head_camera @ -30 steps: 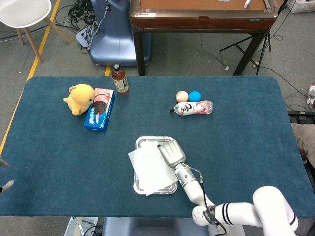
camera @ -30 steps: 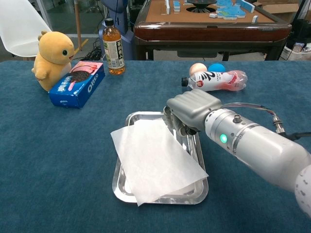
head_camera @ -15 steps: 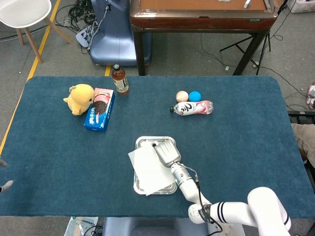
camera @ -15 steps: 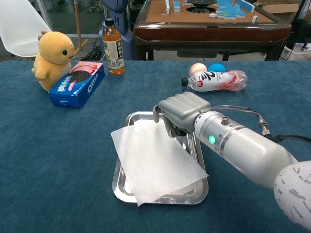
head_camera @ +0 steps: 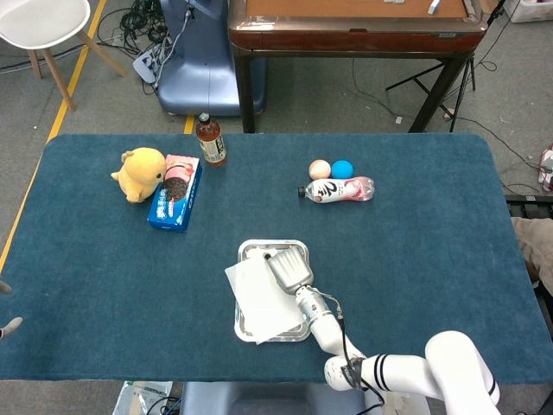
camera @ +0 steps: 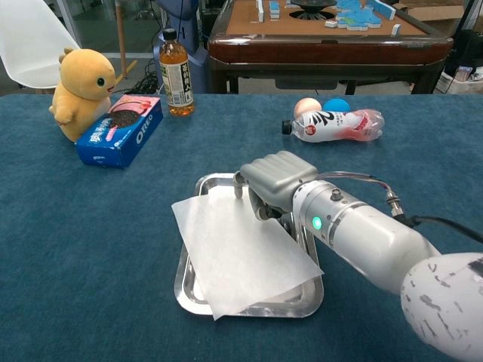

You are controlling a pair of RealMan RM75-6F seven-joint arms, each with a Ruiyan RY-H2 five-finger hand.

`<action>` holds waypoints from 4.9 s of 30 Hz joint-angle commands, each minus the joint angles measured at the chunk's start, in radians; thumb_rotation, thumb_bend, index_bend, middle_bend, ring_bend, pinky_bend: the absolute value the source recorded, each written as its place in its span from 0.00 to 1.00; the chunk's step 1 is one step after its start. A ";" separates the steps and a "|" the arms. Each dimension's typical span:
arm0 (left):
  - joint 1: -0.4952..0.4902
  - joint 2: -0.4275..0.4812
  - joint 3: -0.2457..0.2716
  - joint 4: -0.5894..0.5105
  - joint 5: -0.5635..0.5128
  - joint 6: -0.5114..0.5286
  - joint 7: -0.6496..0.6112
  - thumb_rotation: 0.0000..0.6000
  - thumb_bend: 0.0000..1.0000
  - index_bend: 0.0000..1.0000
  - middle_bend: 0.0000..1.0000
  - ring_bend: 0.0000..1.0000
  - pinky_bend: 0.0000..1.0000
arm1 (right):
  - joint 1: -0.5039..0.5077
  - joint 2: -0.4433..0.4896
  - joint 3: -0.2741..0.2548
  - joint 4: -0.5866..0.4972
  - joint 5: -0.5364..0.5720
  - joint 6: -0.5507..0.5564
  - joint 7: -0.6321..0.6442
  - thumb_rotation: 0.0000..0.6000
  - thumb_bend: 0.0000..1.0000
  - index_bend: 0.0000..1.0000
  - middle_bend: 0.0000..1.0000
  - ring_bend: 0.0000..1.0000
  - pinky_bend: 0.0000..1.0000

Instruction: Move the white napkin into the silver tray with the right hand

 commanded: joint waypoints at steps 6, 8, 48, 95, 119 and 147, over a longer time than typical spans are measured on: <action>0.001 0.005 0.002 -0.005 0.002 -0.001 -0.001 1.00 0.04 0.46 0.32 0.22 0.41 | -0.007 0.004 0.000 0.002 0.004 0.008 -0.019 1.00 1.00 0.31 1.00 1.00 1.00; 0.001 0.005 0.003 -0.006 0.003 -0.002 0.000 1.00 0.04 0.46 0.32 0.22 0.41 | -0.010 0.009 0.000 -0.003 0.010 0.012 -0.028 1.00 1.00 0.31 1.00 1.00 1.00; -0.007 -0.015 0.003 0.009 -0.002 -0.011 0.014 1.00 0.04 0.46 0.32 0.22 0.41 | -0.039 0.062 -0.013 -0.104 0.023 0.049 -0.052 1.00 1.00 0.31 1.00 1.00 1.00; -0.009 -0.017 0.007 0.007 0.000 -0.017 0.020 1.00 0.04 0.46 0.32 0.22 0.41 | -0.104 0.248 -0.028 -0.327 -0.148 0.201 -0.058 1.00 0.31 0.29 0.91 0.95 1.00; -0.011 -0.039 0.021 -0.011 0.035 -0.001 0.075 1.00 0.04 0.31 0.32 0.23 0.42 | -0.373 0.745 -0.257 -0.720 -0.208 0.436 -0.089 1.00 0.00 0.35 0.38 0.30 0.39; -0.035 -0.110 0.038 0.042 0.057 -0.039 0.117 1.00 0.04 0.31 0.34 0.23 0.43 | -0.706 0.919 -0.295 -0.611 -0.567 0.651 0.351 1.00 0.01 0.52 0.49 0.32 0.40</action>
